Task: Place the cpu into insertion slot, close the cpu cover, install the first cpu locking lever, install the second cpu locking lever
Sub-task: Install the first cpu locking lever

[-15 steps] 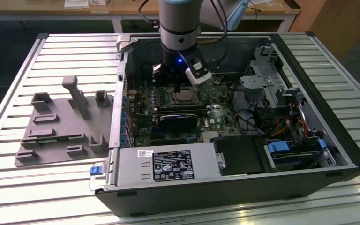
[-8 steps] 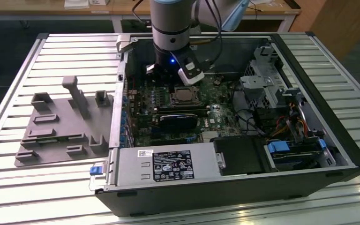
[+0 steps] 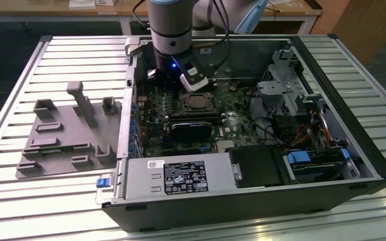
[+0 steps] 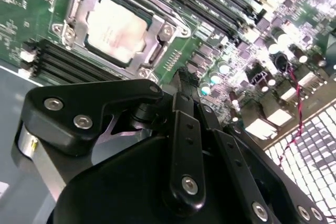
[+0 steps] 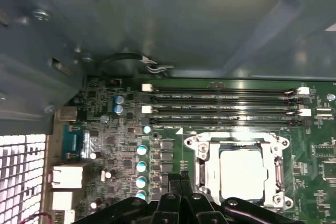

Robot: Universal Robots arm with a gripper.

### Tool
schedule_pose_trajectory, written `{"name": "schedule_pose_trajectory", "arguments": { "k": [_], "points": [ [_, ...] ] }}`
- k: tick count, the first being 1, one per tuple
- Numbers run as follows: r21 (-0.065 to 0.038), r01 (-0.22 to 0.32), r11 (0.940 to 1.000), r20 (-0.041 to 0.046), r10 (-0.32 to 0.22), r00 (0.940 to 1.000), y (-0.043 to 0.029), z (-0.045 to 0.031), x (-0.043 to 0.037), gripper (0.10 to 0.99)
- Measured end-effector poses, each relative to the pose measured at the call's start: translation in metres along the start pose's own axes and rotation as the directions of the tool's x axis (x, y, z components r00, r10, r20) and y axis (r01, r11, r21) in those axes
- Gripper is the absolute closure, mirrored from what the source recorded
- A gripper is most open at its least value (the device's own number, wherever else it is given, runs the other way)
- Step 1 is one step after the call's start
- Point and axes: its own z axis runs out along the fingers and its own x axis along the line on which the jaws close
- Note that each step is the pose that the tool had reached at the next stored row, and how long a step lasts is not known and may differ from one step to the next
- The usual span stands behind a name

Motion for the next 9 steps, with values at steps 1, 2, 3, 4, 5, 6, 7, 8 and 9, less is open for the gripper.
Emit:
{"name": "schedule_pose_trajectory", "arguments": {
  "k": [1,2,3,4,5,6,7,8,9],
  "points": [
    [-0.003,0.000,1.0000,0.0003,0.000,1.0000,0.0000,0.0000,0.0007,0.984],
    [-0.003,0.000,1.0000,0.0003,0.000,1.0000,0.0001,-0.0004,0.0007,0.984],
    [-0.003,0.000,1.0000,0.0003,0.000,1.0000,0.0002,-0.0013,0.0007,0.984],
    [-0.004,0.000,1.0000,0.0003,0.000,1.0000,0.0004,-0.0028,0.0007,0.984],
    [-0.004,0.000,1.0000,0.0004,0.000,1.0000,0.0008,-0.0048,0.0006,0.984],
    [-0.004,0.000,1.0000,0.0006,0.000,1.0000,0.0011,-0.0067,0.0005,0.984],
    [-0.004,0.000,1.0000,0.0009,0.000,1.0000,0.0014,-0.0084,0.0004,0.984],
    [-0.005,0.000,1.0000,0.0012,0.000,1.0000,0.0016,-0.0098,0.0004,0.984],
    [-0.008,0.000,1.0000,0.0015,0.000,1.0000,0.0017,-0.0108,0.0004,0.984]
  ]
}}
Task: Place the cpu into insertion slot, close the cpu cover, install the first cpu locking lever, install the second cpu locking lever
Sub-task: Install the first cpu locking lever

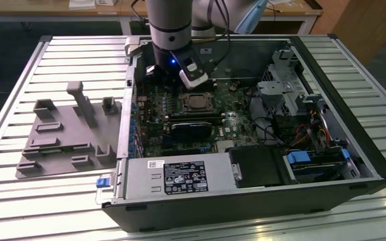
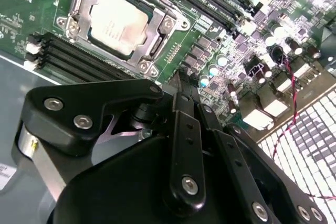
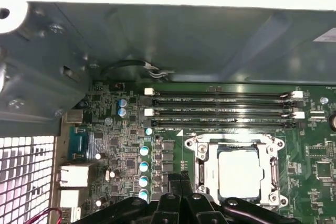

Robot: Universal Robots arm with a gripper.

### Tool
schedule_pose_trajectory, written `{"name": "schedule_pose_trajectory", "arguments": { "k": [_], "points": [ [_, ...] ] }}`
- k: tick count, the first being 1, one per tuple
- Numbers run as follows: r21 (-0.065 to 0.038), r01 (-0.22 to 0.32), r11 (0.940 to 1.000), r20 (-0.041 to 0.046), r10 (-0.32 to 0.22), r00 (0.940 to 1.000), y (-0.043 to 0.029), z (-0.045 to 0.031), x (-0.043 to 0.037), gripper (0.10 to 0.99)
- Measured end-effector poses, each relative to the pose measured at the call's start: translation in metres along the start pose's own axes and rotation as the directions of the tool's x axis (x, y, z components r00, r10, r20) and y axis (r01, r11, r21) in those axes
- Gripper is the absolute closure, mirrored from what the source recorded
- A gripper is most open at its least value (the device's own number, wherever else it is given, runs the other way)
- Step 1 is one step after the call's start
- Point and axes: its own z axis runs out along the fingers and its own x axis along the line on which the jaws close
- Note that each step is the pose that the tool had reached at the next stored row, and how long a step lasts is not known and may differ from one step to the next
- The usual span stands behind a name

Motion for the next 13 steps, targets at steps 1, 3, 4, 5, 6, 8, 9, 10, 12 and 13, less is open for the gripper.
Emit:
{"name": "schedule_pose_trajectory", "arguments": {
  "k": [1,3,4,5,6,8,9,10,12,13],
  "points": [
    [-0.005,0.000,1.0000,0.0002,0.000,1.0000,0.0001,-0.0005,0.0000,0.984],
    [-0.021,-0.001,0.9998,0.0002,0.001,1.0000,0.0002,-0.0009,0.0001,0.984],
    [-0.031,-0.001,0.9995,0.0000,0.001,1.0000,0.0002,-0.0009,0.0001,0.984],
    [-0.041,-0.002,0.9992,-0.0001,0.002,1.0000,0.0002,-0.0010,0.0003,0.984],
    [-0.050,-0.002,0.9987,-0.0002,0.002,1.0000,0.0002,-0.0011,0.0004,0.984],
    [-0.062,-0.003,0.9981,-0.0001,0.003,1.0000,0.0004,-0.0023,0.0008,0.984],
    [-0.068,-0.003,0.9977,0.0003,0.003,1.0000,0.0005,-0.0030,0.0010,0.984],
    [-0.074,-0.003,0.9973,0.0007,0.003,1.0000,0.0007,-0.0039,0.0011,0.984],
    [-0.086,-0.003,0.9963,0.0015,0.003,1.0000,0.0010,-0.0058,0.0016,0.984],
    [-0.092,-0.003,0.9957,0.0021,0.003,1.0000,0.0011,-0.0067,0.0018,0.984]
  ]
}}
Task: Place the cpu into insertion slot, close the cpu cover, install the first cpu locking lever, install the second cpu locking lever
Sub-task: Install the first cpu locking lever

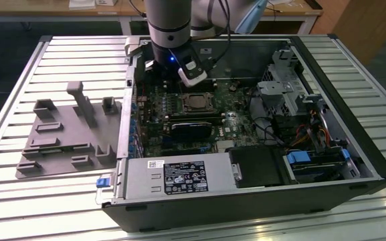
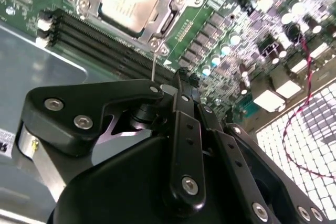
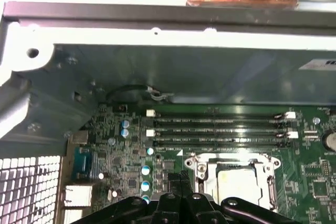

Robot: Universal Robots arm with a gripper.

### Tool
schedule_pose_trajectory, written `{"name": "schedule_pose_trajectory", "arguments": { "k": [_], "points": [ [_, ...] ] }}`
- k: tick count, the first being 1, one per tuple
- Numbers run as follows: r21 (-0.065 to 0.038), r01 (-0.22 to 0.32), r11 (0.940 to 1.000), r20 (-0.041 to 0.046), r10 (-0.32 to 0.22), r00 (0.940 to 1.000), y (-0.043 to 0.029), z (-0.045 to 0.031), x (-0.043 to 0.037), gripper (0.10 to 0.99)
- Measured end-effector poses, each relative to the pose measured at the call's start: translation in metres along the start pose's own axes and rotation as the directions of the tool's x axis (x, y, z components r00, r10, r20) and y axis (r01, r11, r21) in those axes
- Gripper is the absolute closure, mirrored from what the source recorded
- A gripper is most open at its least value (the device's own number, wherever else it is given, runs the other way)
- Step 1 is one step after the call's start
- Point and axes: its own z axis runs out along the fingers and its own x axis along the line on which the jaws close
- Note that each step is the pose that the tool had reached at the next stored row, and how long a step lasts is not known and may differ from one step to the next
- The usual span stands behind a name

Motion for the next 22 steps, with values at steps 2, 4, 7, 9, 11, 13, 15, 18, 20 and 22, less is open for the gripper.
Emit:
{"name": "schedule_pose_trajectory", "arguments": {
  "k": [2,4,7,9,11,13,15,18,20,22],
  "points": [
    [-0.012,0.000,0.9999,0.0006,0.000,1.0000,0.0003,-0.0011,0.0002,0.984],
    [-0.027,-0.001,0.9996,0.0010,0.001,1.0000,0.0004,-0.0014,0.0006,0.984],
    [-0.044,-0.001,0.9990,0.0013,0.001,1.0000,0.0004,-0.0016,0.0012,0.984],
    [-0.058,-0.002,0.9983,0.0013,0.002,1.0000,0.0004,-0.0016,0.0018,0.984],
    [-0.069,-0.002,0.9976,0.0012,0.003,1.0000,0.0004,-0.0016,0.0024,0.984],
    [-0.077,-0.003,0.9971,0.0013,0.003,1.0000,0.0004,-0.0016,0.0030,0.984],
    [-0.089,-0.003,0.9960,0.0012,0.003,1.0000,0.0004,-0.0016,0.0032,0.984],
    [-0.121,-0.005,0.9926,0.0008,0.005,1.0000,0.0004,-0.0016,0.0032,0.984],
    [-0.130,-0.005,0.9916,0.0007,0.005,1.0000,0.0004,-0.0017,0.0033,0.984],
    [-0.130,-0.005,0.9915,0.0007,0.005,1.0000,0.0004,-0.0016,0.0031,0.984]
  ]
}}
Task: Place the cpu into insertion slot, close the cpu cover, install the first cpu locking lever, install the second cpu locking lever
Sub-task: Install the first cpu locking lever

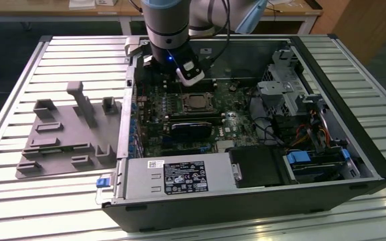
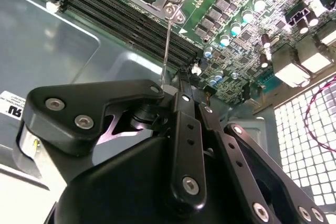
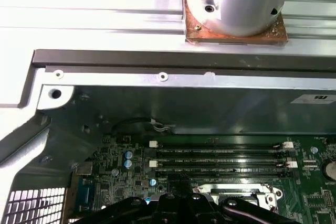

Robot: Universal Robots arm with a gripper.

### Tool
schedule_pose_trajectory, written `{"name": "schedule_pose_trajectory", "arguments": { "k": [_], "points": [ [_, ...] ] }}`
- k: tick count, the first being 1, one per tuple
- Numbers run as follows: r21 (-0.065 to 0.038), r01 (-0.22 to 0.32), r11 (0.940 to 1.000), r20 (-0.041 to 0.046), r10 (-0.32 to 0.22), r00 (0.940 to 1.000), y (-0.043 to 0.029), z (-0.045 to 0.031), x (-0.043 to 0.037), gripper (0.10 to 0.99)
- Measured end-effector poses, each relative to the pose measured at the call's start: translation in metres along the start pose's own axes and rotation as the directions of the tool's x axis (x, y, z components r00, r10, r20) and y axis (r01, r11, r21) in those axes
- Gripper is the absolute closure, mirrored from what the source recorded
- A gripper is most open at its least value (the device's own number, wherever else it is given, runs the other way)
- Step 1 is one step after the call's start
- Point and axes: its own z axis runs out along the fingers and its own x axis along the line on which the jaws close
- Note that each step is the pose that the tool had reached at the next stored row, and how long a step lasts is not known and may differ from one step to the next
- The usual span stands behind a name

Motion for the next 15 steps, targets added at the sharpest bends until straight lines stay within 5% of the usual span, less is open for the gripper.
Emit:
{"name": "schedule_pose_trajectory", "arguments": {
  "k": [5,15],
  "points": [
    [0.000,-0.001,1.0000,0.0002,0.001,1.0000,0.0000,0.0002,-0.0055,0.984],
    [0.003,-0.002,1.0000,0.0010,0.002,1.0000,0.0005,0.0016,-0.0321,0.984]
  ]
}}
